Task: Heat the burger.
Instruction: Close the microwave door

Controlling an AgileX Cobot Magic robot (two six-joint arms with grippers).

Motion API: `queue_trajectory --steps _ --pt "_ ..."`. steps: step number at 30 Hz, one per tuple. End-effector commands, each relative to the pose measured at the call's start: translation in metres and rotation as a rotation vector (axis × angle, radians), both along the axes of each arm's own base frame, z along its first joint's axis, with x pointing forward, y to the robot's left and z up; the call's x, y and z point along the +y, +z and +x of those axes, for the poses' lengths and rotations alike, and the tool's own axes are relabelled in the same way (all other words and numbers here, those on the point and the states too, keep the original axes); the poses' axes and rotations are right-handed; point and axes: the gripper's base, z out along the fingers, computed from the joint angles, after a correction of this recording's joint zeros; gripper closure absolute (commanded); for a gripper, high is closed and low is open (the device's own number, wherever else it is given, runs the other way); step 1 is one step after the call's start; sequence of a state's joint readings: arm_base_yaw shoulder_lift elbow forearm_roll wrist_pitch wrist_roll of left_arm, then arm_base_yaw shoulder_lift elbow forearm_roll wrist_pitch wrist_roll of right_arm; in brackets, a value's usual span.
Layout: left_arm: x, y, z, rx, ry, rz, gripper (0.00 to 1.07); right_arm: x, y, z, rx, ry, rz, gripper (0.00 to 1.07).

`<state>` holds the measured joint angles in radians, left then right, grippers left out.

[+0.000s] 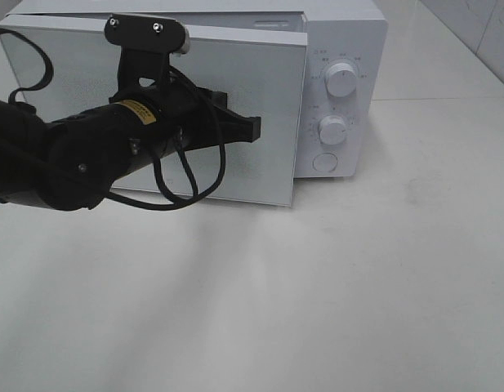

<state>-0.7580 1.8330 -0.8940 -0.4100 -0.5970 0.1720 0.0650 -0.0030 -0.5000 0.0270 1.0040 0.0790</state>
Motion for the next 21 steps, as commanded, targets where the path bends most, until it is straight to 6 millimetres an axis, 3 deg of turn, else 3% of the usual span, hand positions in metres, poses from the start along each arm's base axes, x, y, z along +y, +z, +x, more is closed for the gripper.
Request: queue_trajectory --steps 1,21 --pt "-0.005 0.002 0.003 0.000 -0.002 -0.006 1.07 0.000 0.000 -0.004 -0.035 -0.008 0.007 0.39" --pt "-0.031 -0.001 0.026 0.029 -0.027 -0.014 1.07 0.000 0.000 -0.004 -0.035 -0.007 0.006 0.39"
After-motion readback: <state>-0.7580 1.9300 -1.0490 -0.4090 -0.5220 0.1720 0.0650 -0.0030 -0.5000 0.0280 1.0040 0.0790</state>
